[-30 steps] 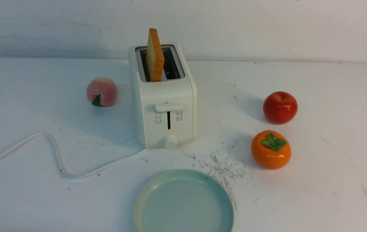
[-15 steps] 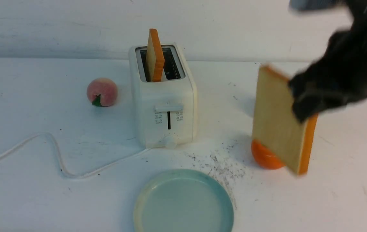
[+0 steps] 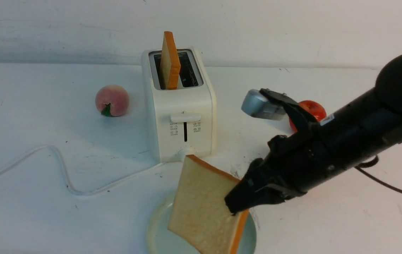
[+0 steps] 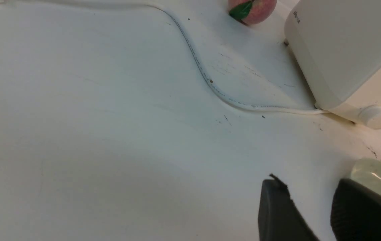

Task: Take toasted bread from bread machine on white table place on plate.
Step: 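Place the held slice of bread on top of the slice on the plate with the right gripper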

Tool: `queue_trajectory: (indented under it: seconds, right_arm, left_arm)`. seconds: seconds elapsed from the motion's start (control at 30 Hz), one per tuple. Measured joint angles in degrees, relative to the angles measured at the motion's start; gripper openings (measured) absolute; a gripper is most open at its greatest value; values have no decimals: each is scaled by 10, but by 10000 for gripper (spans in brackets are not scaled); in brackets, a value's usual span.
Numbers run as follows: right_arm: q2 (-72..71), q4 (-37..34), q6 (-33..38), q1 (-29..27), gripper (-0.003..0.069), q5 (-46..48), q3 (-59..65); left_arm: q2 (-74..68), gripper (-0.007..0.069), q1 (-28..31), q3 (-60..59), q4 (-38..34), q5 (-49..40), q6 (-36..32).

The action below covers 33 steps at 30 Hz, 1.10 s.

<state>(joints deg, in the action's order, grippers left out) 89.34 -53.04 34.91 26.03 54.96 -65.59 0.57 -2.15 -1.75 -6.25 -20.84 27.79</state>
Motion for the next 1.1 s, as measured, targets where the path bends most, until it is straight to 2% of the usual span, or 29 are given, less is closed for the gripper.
queue_trajectory:
  seconds: [0.17,0.57,1.1]
  right_arm:
    - [35,-41,27,0,106,-5,0]
    - [103,-46,29,0,106,-7,0]
    - [121,-47,30,0,106,-41,0]
  left_arm:
    - [0,239,0,0,0,0,0]
    - [0,239,0,0,0,0,0]
    - [0,239,0,0,0,0,0]
